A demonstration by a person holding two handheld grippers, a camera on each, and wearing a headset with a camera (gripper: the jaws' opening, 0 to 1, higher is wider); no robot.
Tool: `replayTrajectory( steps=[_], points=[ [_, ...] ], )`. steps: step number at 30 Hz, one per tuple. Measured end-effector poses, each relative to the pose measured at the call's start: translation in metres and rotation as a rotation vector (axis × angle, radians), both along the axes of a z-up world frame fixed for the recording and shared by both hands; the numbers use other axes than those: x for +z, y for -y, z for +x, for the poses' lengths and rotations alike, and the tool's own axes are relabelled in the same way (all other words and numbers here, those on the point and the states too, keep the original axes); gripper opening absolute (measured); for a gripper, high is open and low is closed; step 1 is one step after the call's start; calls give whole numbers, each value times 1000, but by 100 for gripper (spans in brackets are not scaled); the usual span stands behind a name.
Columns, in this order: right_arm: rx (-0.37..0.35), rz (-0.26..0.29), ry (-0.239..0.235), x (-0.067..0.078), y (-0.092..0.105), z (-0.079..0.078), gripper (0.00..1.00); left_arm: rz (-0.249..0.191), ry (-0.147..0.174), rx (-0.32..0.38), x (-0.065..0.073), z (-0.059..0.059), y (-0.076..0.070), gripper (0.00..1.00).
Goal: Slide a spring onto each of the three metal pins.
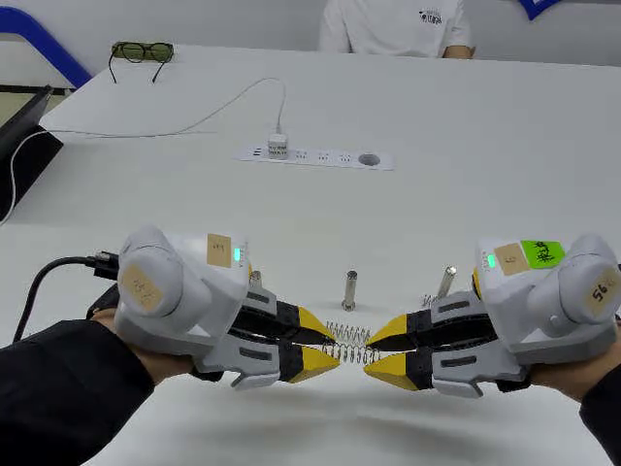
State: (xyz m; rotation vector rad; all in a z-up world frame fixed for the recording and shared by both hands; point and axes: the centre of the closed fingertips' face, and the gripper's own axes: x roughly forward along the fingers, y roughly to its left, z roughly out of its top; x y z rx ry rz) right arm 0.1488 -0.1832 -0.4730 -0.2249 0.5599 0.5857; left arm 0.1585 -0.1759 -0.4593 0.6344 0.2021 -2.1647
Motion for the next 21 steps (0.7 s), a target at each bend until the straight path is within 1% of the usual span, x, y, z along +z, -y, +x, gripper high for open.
replayTrajectory(
  steps=[8,13,17,21],
  points=[
    [6,-6,-7,-5,-2,1,12,-15,-31,6,9,-4,2,10],
    [12,-7,-8,-7,-4,2,12,-22,-37,5,13,-7,3,9],
    [22,-9,-12,-10,-9,3,12,-32,-51,3,17,-11,5,9],
    [29,-1,-7,-9,-14,6,12,-45,-62,-1,23,-15,8,9]
  ],
)
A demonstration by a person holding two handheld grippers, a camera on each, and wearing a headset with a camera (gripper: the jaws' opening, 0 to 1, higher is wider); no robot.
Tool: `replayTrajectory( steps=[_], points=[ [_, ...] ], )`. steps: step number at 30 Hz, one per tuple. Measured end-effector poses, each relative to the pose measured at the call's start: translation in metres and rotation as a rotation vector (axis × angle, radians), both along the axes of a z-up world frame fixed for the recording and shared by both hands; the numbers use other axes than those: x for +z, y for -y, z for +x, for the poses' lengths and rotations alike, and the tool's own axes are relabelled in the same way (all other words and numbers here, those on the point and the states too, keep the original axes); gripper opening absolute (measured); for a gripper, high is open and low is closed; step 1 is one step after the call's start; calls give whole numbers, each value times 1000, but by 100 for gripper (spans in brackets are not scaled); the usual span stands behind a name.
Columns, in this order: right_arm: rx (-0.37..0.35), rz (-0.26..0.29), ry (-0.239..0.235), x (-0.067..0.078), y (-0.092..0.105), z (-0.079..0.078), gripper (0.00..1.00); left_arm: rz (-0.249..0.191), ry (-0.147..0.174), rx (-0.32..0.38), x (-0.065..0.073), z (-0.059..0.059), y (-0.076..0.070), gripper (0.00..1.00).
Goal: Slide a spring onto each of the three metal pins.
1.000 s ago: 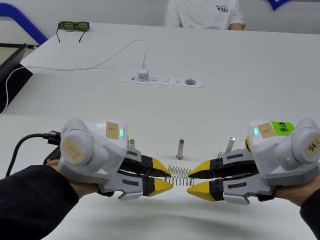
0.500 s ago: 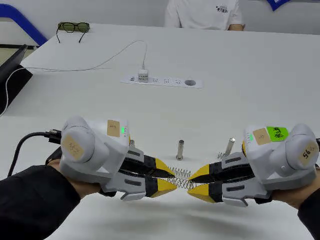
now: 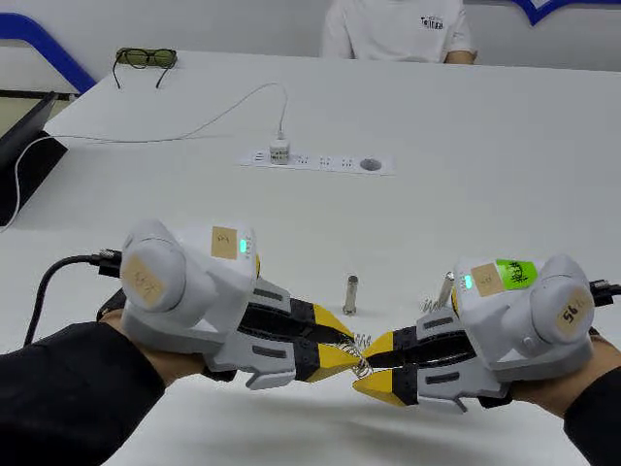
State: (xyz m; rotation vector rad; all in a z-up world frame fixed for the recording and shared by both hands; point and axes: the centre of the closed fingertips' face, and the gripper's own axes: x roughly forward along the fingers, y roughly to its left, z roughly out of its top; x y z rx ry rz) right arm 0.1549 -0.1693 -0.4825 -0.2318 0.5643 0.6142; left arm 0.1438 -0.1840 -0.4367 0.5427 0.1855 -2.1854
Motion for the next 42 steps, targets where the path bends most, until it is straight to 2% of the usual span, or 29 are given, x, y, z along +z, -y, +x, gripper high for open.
replayTrajectory(
  steps=[10,19,29,42],
  points=[
    [14,15,19,3,-10,7,12,-9,-19,-5,4,-4,1,9],
    [-7,30,22,4,-9,11,14,-7,-14,-1,2,-2,1,9],
    [-56,53,25,9,-3,11,28,-9,-16,38,3,15,-1,9],
    [-115,76,41,16,10,7,40,-17,-8,120,6,48,-2,9]
  ],
)
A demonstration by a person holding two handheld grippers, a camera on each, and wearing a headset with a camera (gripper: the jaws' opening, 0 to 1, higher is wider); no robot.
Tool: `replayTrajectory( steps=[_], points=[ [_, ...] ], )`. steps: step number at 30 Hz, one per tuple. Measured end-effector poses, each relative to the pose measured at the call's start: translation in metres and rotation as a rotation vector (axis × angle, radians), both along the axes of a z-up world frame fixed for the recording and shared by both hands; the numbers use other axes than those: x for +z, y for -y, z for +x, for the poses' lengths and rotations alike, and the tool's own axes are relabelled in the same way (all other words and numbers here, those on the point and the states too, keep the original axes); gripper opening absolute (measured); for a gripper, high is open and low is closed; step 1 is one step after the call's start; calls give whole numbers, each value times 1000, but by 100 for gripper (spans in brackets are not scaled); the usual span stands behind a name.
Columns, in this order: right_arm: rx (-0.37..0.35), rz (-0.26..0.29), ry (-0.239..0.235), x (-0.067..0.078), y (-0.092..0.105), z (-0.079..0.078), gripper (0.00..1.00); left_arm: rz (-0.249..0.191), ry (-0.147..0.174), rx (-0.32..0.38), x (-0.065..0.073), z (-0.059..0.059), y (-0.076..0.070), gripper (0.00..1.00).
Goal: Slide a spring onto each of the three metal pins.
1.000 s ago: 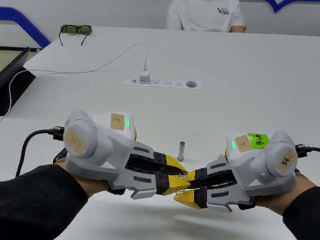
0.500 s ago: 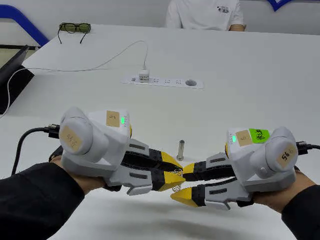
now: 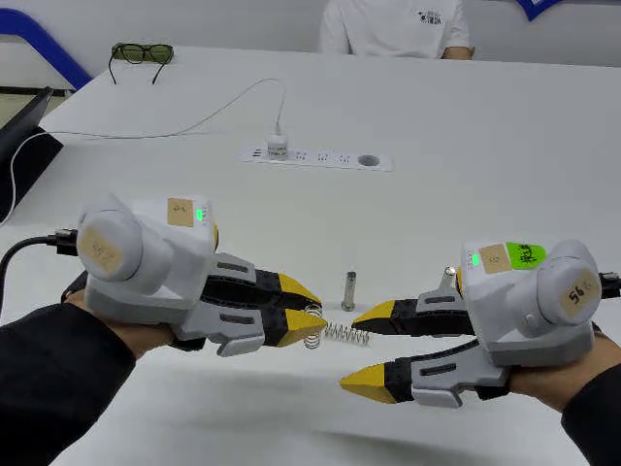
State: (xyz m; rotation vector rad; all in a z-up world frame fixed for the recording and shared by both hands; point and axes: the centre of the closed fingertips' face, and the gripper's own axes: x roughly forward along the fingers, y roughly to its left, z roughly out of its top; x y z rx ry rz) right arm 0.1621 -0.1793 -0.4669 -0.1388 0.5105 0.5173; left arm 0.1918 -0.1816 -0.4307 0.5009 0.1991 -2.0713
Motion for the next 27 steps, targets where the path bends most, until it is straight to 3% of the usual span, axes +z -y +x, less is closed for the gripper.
replayTrajectory(
  steps=[15,27],
  points=[
    [-99,25,-4,0,23,-11,54,-16,-9,139,7,56,1,9],
    [-156,40,16,-2,34,-22,60,-4,-8,190,4,77,2,9]
  ],
)
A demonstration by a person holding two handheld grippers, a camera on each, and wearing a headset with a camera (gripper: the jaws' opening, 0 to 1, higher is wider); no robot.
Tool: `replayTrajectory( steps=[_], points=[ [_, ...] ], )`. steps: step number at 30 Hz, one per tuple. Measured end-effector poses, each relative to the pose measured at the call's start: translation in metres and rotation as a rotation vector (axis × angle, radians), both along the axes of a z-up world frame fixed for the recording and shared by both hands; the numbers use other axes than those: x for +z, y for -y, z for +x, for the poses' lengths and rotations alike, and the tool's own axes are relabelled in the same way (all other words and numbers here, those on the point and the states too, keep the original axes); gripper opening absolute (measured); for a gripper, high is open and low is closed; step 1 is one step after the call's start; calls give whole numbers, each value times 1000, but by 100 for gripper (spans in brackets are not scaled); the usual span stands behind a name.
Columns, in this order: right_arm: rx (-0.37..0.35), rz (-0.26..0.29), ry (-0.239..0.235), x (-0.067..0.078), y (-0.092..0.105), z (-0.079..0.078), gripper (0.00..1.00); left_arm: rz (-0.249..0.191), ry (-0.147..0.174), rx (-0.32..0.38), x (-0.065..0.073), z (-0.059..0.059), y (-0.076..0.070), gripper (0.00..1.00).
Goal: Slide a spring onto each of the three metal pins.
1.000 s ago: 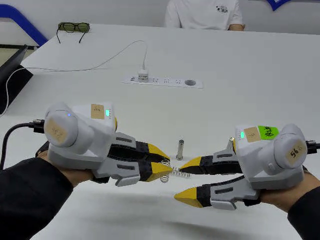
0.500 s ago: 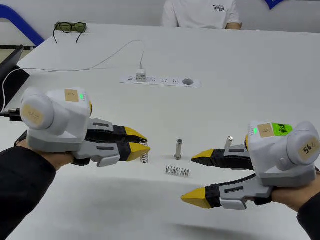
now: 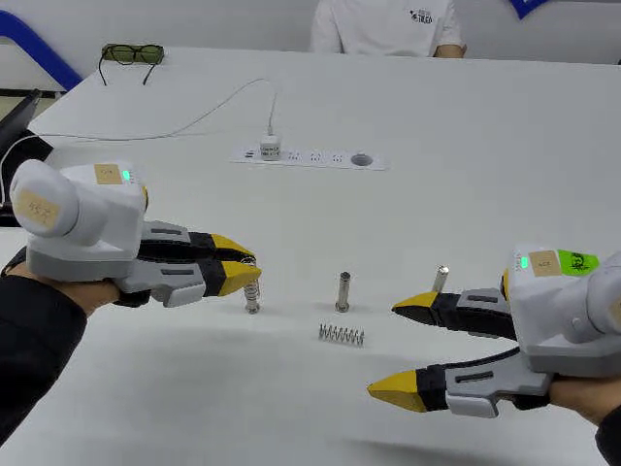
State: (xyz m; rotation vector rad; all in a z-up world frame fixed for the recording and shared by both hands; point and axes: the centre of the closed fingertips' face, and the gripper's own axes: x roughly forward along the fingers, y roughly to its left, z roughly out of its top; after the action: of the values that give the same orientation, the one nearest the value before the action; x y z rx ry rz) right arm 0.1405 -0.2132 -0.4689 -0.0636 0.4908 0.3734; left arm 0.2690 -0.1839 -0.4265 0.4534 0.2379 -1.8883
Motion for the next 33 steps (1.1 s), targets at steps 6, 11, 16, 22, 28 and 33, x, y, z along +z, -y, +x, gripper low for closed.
replayTrajectory(
  steps=[6,11,16,22,28,33],
  points=[
    [-40,5,-7,-5,12,-7,61,3,3,11,1,8,3,9],
    [-53,7,-2,-5,14,-8,62,5,1,28,0,16,6,9],
    [-57,12,2,-5,14,-7,63,2,8,32,2,20,10,9],
    [-71,16,12,-3,18,-8,64,4,11,40,0,24,14,9],
    [-74,20,9,-4,18,-9,64,20,9,42,-7,27,16,9],
    [-74,22,12,-3,18,-8,64,29,13,36,-12,27,18,9]
  ],
)
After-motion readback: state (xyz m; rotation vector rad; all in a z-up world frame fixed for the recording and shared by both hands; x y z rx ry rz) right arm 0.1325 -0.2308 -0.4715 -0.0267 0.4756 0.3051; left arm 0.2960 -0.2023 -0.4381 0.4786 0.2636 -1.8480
